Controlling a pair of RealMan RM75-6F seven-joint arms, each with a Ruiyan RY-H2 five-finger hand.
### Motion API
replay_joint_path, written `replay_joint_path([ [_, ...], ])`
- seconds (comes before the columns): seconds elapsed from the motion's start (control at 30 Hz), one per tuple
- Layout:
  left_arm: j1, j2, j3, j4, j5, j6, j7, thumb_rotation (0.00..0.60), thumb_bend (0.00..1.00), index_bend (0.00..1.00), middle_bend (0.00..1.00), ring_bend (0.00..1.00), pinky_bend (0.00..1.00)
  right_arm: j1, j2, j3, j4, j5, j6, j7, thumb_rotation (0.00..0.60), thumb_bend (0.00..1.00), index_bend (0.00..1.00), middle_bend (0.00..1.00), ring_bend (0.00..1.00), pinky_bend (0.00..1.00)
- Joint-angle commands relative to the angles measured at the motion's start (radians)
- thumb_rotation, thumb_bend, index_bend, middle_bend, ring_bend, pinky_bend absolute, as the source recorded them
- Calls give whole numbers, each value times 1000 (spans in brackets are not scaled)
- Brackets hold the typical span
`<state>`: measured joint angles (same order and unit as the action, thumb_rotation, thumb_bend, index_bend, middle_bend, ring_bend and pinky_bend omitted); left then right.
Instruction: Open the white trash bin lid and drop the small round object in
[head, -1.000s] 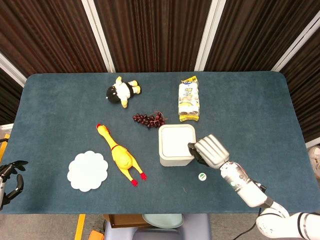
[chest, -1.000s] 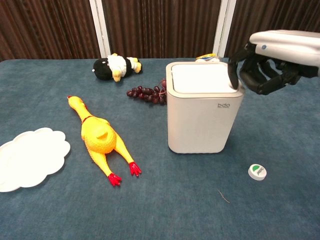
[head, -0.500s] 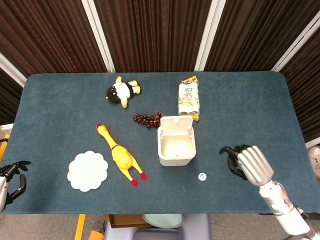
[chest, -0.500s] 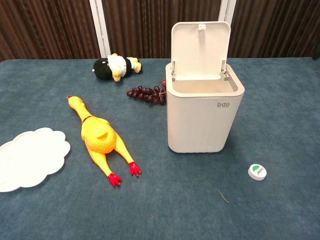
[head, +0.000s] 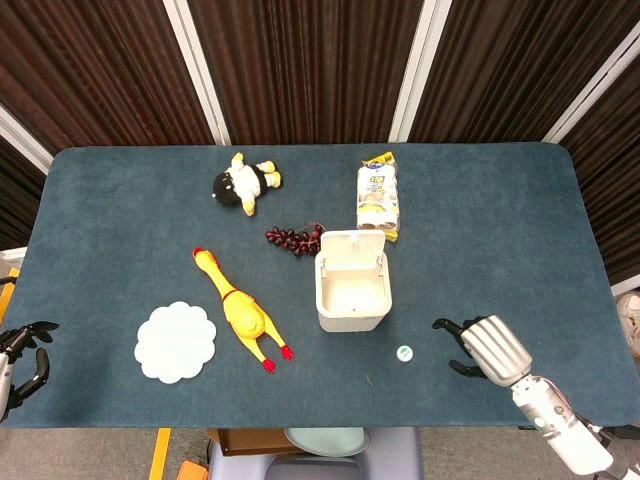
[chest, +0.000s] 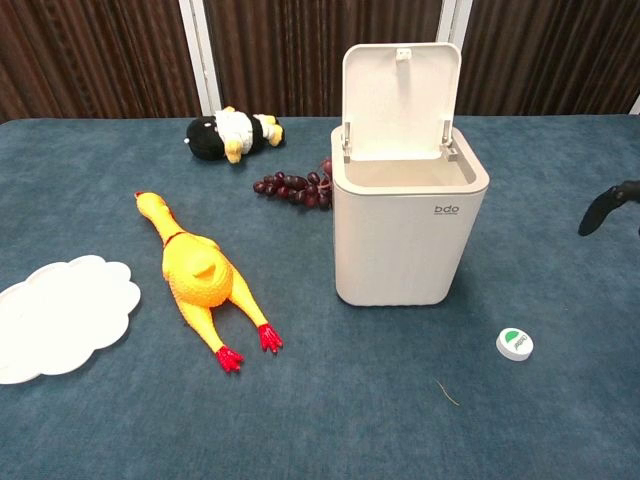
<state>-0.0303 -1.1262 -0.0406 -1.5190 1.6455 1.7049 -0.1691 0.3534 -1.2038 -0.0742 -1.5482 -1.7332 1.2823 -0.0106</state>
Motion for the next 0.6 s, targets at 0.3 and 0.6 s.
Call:
replay_joint_path([
  [0.3, 4, 3, -3, 4, -2, 9, -14, 600, 637, 369, 494, 500, 591, 109, -98, 13, 48, 42, -221, -108, 600, 366, 547, 908, 784, 864],
  [0.6, 4, 4, -3, 5, 1, 10, -18, 600, 637, 373, 496, 500, 591, 144, -149, 22, 69, 76, -282, -129, 600, 375, 531, 908, 785, 864],
])
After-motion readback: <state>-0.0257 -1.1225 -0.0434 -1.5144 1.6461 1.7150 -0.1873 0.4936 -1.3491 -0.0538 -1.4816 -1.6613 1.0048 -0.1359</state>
